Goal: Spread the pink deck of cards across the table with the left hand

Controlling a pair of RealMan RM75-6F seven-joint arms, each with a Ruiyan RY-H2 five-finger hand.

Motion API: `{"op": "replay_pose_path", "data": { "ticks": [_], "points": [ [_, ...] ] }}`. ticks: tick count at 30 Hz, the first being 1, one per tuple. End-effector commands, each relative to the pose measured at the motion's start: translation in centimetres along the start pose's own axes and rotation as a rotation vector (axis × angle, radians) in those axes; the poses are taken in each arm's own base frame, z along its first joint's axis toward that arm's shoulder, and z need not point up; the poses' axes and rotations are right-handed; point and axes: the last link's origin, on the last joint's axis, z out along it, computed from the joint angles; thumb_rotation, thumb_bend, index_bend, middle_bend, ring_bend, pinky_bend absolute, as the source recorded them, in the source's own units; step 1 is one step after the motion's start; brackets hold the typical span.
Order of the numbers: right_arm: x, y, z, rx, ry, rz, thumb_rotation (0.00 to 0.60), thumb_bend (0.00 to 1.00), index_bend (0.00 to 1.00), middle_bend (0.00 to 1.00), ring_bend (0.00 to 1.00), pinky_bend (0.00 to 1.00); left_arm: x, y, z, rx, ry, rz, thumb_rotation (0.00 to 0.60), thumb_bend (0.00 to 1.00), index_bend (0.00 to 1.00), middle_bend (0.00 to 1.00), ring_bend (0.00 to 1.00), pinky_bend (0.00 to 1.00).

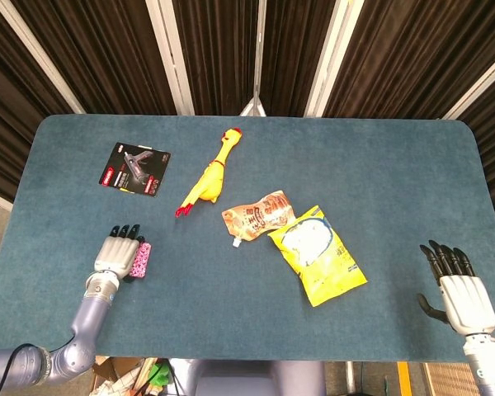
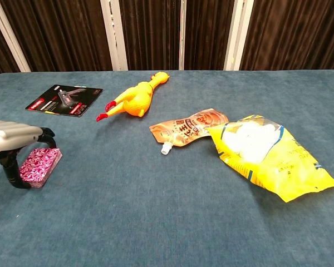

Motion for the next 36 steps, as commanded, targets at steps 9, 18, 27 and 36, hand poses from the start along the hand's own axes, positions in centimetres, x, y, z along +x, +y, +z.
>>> {"op": "replay_pose_path", "data": {
  "ticks": [9,18,27,36],
  "points": [
    [0.0,-0.1,0.0,0.001,0.002,-0.001,0.6,0.36,0.0,0.0,0.0,0.02,2.3,1.2,-1.9,-0.091,0.082,-0.066,0.6,0.43,0.51,0.0,0.0,0.0],
    [0.0,-0.1,0.0,0.0,0.002,0.003,0.6,0.36,0.0,0.0,0.0,0.02,2.6,4.1,-1.7,-0.138,0.082,-0.057,0.6,0.43,0.5,0.0,0.0,0.0],
    [0.0,-0.1,0.0,0.001,0.001,0.006,0.6,0.36,0.0,0.0,0.0,0.02,2.2,7.0,-0.8,-0.154,0.067,-0.027,0.6,0.43,0.45,0.0,0.0,0.0],
    [0.0,-0.1,0.0,0.002,0.0,0.008,0.6,0.36,0.0,0.0,0.0,0.02,1.6,8.4,-0.5,-0.136,0.03,0.019,0.6,0.37,0.34,0.0,0.0,0.0]
  ]
}}
